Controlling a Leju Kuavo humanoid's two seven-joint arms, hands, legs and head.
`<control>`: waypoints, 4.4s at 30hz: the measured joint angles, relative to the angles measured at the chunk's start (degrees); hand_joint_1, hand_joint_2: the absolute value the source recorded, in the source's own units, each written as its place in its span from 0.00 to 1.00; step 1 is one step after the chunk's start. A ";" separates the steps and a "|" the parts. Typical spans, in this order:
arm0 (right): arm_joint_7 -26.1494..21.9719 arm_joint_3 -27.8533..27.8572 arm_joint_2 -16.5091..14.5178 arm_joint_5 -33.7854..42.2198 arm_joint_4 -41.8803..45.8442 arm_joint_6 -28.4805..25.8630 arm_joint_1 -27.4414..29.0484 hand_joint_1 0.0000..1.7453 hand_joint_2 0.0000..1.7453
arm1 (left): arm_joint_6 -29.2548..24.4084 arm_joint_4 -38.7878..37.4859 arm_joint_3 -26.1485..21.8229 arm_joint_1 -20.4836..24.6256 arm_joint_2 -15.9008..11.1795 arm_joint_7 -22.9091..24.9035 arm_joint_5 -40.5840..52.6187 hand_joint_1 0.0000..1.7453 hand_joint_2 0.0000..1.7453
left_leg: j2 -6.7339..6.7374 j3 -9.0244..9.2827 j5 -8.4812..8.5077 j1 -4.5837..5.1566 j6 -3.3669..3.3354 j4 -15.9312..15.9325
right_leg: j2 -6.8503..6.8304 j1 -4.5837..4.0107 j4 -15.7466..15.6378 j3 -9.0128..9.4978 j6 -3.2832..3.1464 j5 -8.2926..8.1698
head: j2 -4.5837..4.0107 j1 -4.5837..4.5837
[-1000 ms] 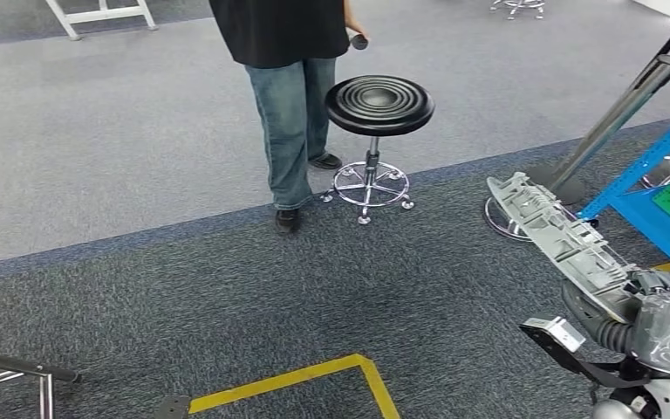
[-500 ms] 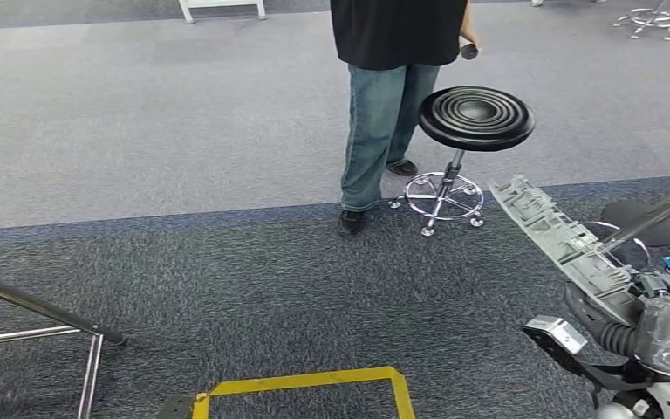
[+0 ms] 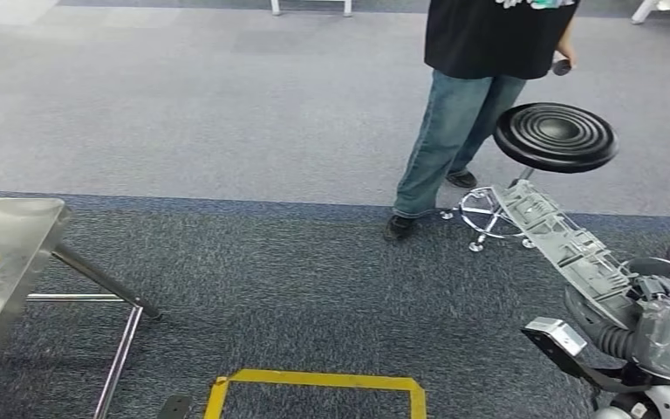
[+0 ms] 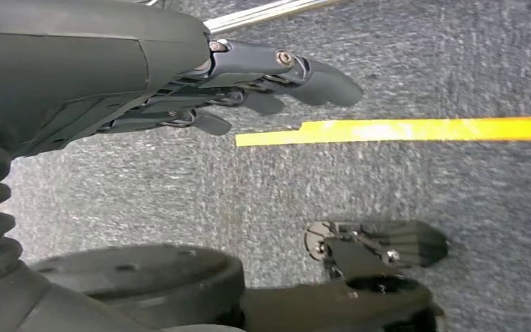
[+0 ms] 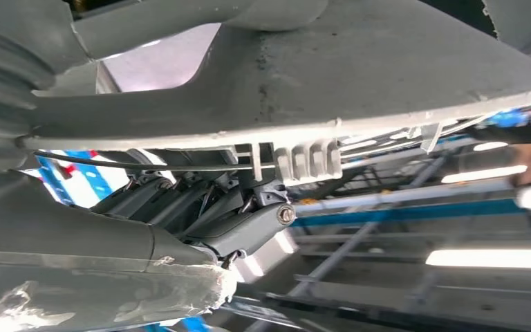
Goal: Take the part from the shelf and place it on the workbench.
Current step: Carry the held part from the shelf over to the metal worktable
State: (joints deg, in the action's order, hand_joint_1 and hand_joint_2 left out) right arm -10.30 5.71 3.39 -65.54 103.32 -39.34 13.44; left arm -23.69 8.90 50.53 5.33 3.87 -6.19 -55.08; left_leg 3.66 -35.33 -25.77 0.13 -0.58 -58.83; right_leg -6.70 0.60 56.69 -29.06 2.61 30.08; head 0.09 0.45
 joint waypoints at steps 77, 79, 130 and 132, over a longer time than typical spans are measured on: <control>-1.13 2.88 -0.38 -2.74 2.71 -0.02 1.65 1.00 1.00 | 0.37 -0.02 0.20 -0.09 0.10 0.31 -0.74 0.00 1.00 | -5.70 1.52 -0.32 0.23 -2.16 1.19 | 6.53 0.35 18.72 -10.74 0.48 7.20 | 0.00 -1.32; -1.13 2.88 -0.38 -2.74 2.71 -0.02 1.65 1.00 1.00 | 0.37 -0.02 0.20 -0.09 0.10 0.31 -0.74 0.00 1.00 | -5.70 1.52 -0.32 0.23 -2.16 1.19 | 6.53 0.35 18.72 -10.74 0.48 7.20 | 0.00 -1.32; -1.13 2.88 -0.38 -2.74 2.71 -0.02 1.65 1.00 1.00 | 0.37 -0.02 0.20 -0.09 0.10 0.31 -0.74 0.00 1.00 | -5.70 1.52 -0.32 0.23 -2.16 1.19 | 6.53 0.35 18.72 -10.74 0.48 7.20 | 0.00 -1.32; -1.13 2.88 -0.38 -2.74 2.71 -0.02 1.65 1.00 1.00 | 0.37 -0.02 0.20 -0.09 0.10 0.31 -0.74 0.00 1.00 | -5.70 1.52 -0.32 0.23 -2.16 1.19 | 6.53 0.35 18.72 -10.74 0.48 7.20 | 0.00 -1.32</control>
State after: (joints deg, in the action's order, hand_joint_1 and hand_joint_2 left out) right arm -11.43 8.59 3.02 -68.28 106.03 -39.36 15.09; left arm -23.32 8.87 50.73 5.24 3.98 -5.88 -55.82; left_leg -2.03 -33.81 -26.09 0.36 -2.74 -57.63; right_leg -0.17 0.95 75.42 -39.80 3.09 37.28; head 0.09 -0.87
